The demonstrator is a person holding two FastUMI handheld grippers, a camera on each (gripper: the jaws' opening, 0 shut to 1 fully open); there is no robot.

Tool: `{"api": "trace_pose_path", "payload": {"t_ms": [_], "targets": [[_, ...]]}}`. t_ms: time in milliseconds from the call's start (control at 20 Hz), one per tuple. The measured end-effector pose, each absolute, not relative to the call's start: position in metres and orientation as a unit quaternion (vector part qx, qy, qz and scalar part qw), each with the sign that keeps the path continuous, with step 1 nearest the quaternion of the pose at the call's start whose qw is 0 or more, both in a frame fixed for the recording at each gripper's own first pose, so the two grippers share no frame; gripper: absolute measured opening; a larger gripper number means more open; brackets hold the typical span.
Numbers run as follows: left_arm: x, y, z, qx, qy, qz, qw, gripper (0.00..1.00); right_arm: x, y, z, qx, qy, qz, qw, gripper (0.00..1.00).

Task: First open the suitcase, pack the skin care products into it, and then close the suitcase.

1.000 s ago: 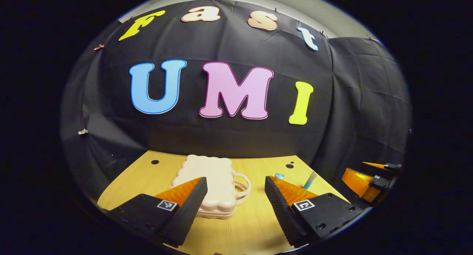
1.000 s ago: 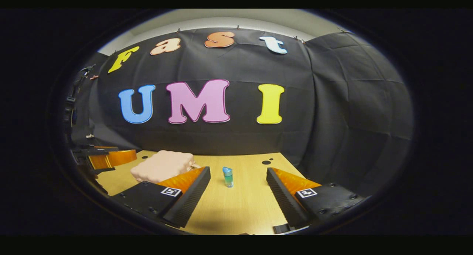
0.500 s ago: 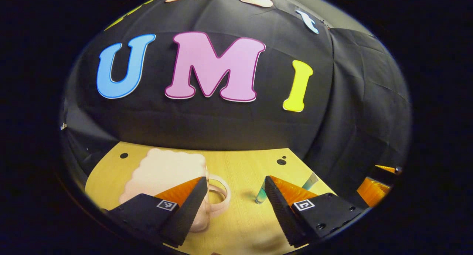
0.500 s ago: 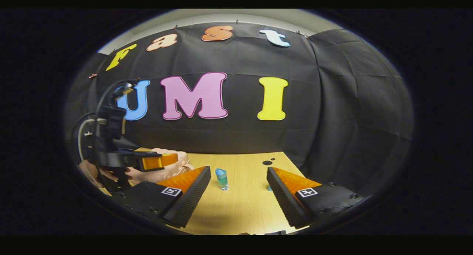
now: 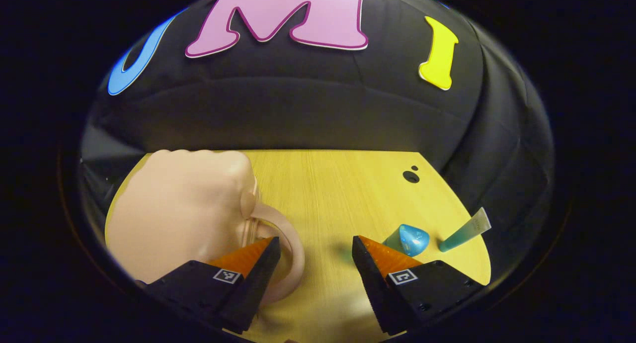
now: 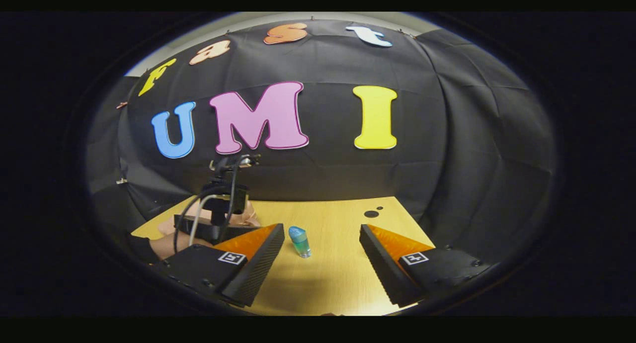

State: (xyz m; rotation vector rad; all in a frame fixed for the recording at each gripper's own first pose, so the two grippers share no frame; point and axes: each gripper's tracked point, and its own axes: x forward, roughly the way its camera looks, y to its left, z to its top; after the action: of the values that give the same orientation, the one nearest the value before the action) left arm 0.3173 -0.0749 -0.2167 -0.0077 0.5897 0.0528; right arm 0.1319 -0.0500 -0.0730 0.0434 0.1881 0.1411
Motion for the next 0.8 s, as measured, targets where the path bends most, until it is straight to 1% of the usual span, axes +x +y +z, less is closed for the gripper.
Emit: {"api": "trace_pose_path", "payload": {"t_ms": [50, 100, 200, 300, 350, 400, 450, 500, 550, 650, 750, 800], "targets": [[0.317, -0.067, -0.225, 0.012, 0.306, 0.047, 0.951, 0.91, 0.136, -0.051, -0.074, 0.022, 0.096, 0.075, 0.992, 0.97], [0.323, -0.06, -0.236, 0.029, 0.321, 0.069, 0.944, 0.73, 0.14, -0.053, -0.076, 0.019, 0.095, 0.079, 0.992, 0.97], [0.325, -0.057, -0.247, 0.025, 0.336, 0.079, 0.938, 0.59, 0.146, -0.057, -0.076, 0.012, 0.094, 0.08, 0.992, 0.97], [0.326, -0.051, -0.253, 0.018, 0.344, 0.09, 0.935, 0.54, 0.15, -0.059, -0.075, 0.012, 0.093, 0.077, 0.993, 0.98], [0.321, -0.055, -0.251, 0.008, 0.347, 0.091, 0.933, 0.46, 0.149, -0.06, -0.076, 0.015, 0.094, 0.076, 0.993, 0.98], [0.323, -0.055, -0.254, 0.006, 0.349, 0.09, 0.933, 0.25, 0.15, -0.06, -0.076, 0.016, 0.095, 0.075, 0.993, 0.98], [0.323, -0.054, -0.254, 0.01, 0.349, 0.092, 0.933, 0.24, 0.149, -0.06, -0.077, 0.018, 0.095, 0.074, 0.993, 0.98], [0.324, -0.054, -0.251, 0.016, 0.347, 0.093, 0.933, 0.17, 0.149, -0.06, -0.078, 0.019, 0.097, 0.072, 0.992, 0.98], [0.324, -0.057, -0.248, 0.02, 0.345, 0.087, 0.934, 0.19, 0.149, -0.058, -0.079, 0.022, 0.098, 0.073, 0.992, 0.98], [0.325, -0.061, -0.235, 0.016, 0.338, 0.073, 0.938, 0.14, 0.147, -0.054, -0.079, 0.027, 0.1, 0.074, 0.992, 0.97], [0.32, -0.064, -0.217, -0.013, 0.339, 0.054, 0.939, 0.11, 0.144, -0.05, -0.077, 0.029, 0.098, 0.078, 0.992, 0.97], [0.318, -0.064, -0.205, -0.035, 0.34, 0.054, 0.938, 0.1, 0.143, -0.047, -0.076, 0.03, 0.096, 0.082, 0.992, 0.97]]}}
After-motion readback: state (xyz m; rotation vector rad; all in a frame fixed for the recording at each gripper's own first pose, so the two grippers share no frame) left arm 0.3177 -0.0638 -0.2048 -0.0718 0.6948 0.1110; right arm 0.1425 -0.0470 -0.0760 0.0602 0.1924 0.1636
